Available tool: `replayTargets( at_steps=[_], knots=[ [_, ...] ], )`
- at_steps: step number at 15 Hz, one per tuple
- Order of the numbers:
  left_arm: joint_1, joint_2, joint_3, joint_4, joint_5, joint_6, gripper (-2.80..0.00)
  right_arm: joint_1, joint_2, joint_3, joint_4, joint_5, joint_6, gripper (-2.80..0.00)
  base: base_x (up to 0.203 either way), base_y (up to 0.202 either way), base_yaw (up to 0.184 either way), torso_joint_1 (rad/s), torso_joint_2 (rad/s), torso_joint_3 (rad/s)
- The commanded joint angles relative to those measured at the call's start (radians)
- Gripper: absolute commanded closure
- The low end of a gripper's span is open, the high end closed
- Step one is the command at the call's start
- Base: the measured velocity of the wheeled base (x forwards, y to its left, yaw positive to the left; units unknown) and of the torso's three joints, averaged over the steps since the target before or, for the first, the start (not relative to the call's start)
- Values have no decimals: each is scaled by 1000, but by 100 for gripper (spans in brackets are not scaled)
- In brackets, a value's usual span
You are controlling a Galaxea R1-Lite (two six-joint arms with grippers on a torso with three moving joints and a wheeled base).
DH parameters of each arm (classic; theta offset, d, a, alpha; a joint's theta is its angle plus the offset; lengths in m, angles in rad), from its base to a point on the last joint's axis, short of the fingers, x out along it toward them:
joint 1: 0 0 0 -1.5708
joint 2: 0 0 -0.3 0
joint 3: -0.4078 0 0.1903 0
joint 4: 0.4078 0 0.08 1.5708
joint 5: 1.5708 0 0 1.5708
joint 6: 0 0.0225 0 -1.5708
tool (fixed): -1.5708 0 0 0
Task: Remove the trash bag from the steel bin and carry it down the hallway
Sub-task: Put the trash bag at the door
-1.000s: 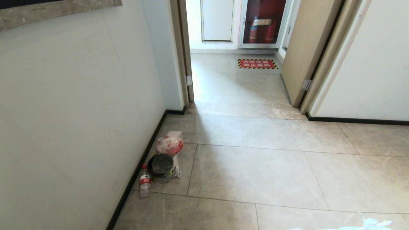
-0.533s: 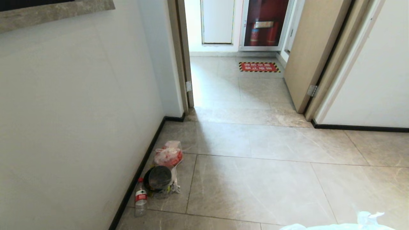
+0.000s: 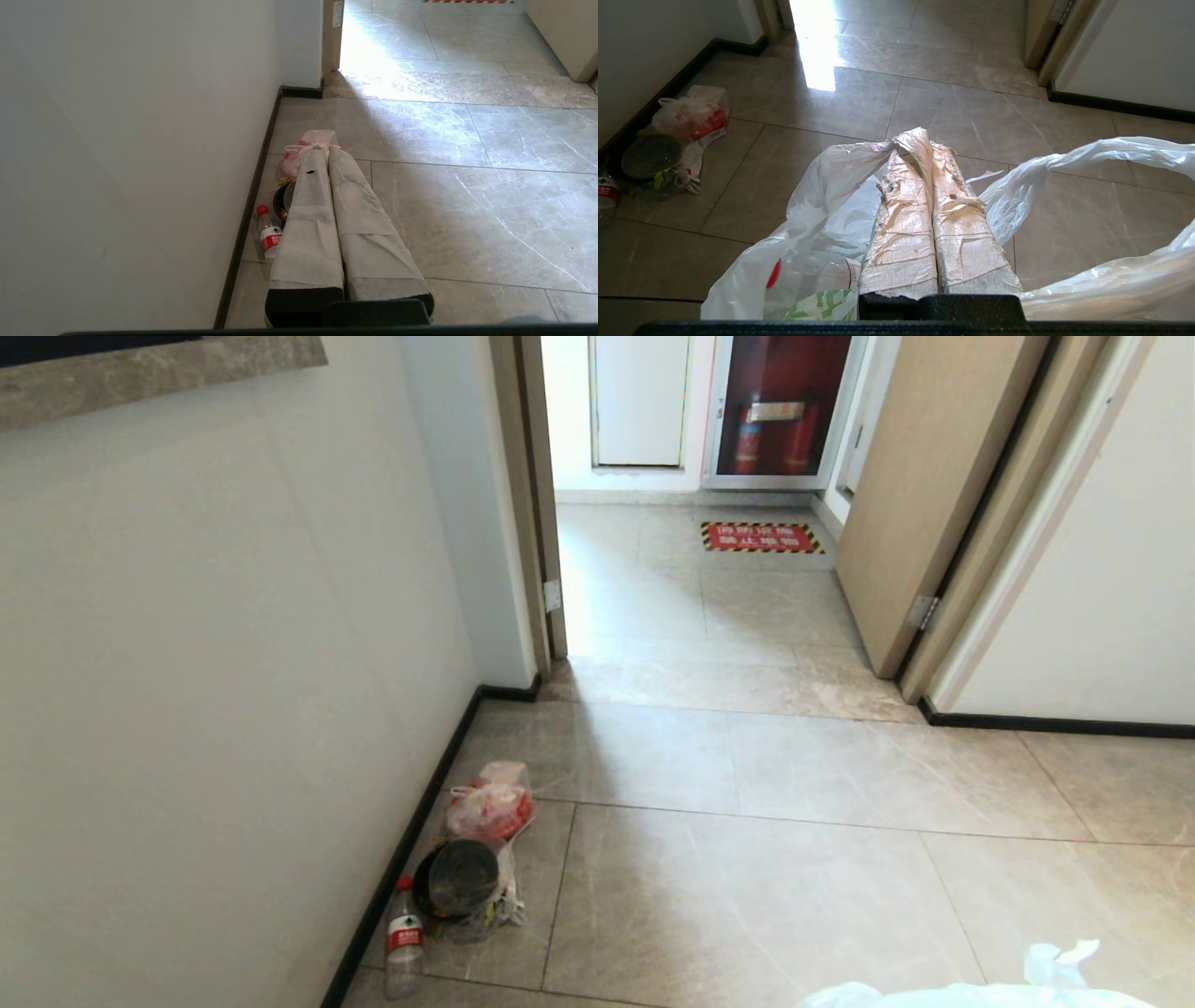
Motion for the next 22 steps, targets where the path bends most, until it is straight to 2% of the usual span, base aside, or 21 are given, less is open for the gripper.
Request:
replayTargets(
  at_steps=[1,5,22],
  knots=[
    [1,-2,0,0,0,-1,0,1,1,0,0,0,-1,0,0,0,0,0,0,0],
    [1,-2,1,0,0,-1,0,1,1,0,0,0,1,0,-4,0,46,1,1,1],
    [1,-2,1,0,0,-1,0,1,1,0,0,0,-1,0,0,-9,169,4,2,3]
  ],
)
